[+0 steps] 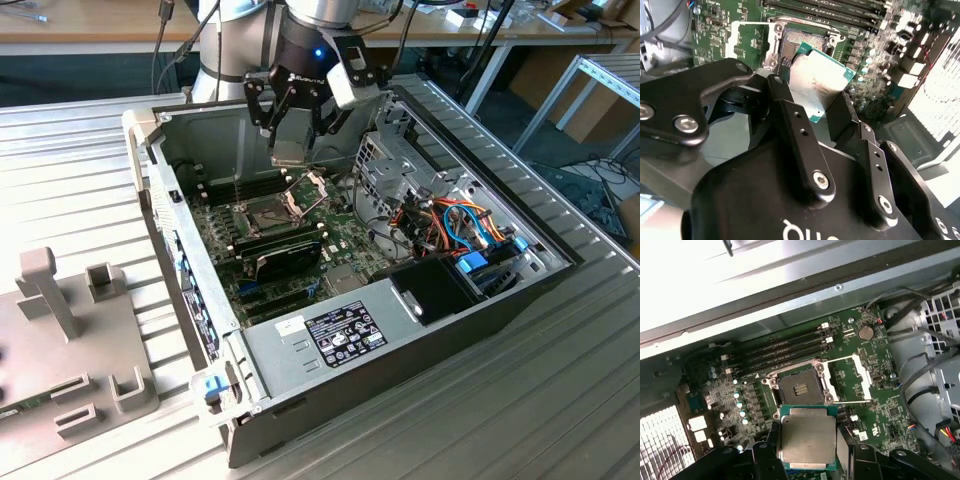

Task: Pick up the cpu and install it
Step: 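Place the cpu into insertion slot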

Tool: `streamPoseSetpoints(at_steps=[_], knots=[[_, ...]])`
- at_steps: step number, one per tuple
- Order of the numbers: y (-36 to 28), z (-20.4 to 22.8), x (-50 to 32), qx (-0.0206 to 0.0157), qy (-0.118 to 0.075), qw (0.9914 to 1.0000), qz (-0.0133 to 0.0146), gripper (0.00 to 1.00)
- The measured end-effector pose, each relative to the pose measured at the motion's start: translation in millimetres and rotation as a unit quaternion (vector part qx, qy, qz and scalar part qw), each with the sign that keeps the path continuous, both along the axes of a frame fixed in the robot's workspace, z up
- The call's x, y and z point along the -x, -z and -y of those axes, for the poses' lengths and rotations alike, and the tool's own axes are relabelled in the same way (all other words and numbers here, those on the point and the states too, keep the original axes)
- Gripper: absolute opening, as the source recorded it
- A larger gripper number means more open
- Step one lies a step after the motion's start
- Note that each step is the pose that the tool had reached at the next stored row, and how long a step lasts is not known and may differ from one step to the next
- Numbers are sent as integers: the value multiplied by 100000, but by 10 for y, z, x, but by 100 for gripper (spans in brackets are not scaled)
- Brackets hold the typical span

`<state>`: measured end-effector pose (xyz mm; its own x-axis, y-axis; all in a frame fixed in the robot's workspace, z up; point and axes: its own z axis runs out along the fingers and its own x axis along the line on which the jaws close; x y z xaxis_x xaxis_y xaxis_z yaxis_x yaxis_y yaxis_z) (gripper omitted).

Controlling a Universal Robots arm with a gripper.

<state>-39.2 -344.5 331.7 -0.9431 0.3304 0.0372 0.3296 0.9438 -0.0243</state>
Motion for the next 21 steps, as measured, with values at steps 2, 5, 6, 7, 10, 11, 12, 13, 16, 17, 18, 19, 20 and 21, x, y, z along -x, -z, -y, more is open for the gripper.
streamPoseSetpoints(at_steps=[2, 5, 6, 7, 10, 11, 12, 13, 16, 17, 18, 19, 20, 21], knots=[[3, 0, 0, -5, 1924, 99981, 1, 54], [6, 0, 0, -5, 4856, 99882, 4, 54], [5, 0, 0, -3, 4972, 99876, 3, 54], [5, 0, 0, -1, 4974, 99876, 1, 54], [5, 0, 0, -4, 5004, 99875, 1, 54], [5, 0, 0, -4, 5010, 99874, 4, 54], [5, 0, 0, -4, 5064, 99872, 0, 54], [5, 0, 0, -3, 5170, 99866, 3, 54], [5, 0, 0, -2, 5375, 99855, 3, 54], [5, 0, 0, -3, 5412, 99853, 3, 54], [5, 0, 0, -1, 5462, 99851, 1, 54], [5, 0, 0, -3, 5487, 99849, 2, 54], [5, 0, 0, -2, 5495, 99849, 2, 54], [5, 0, 0, -2, 5505, 99848, 2, 54]])
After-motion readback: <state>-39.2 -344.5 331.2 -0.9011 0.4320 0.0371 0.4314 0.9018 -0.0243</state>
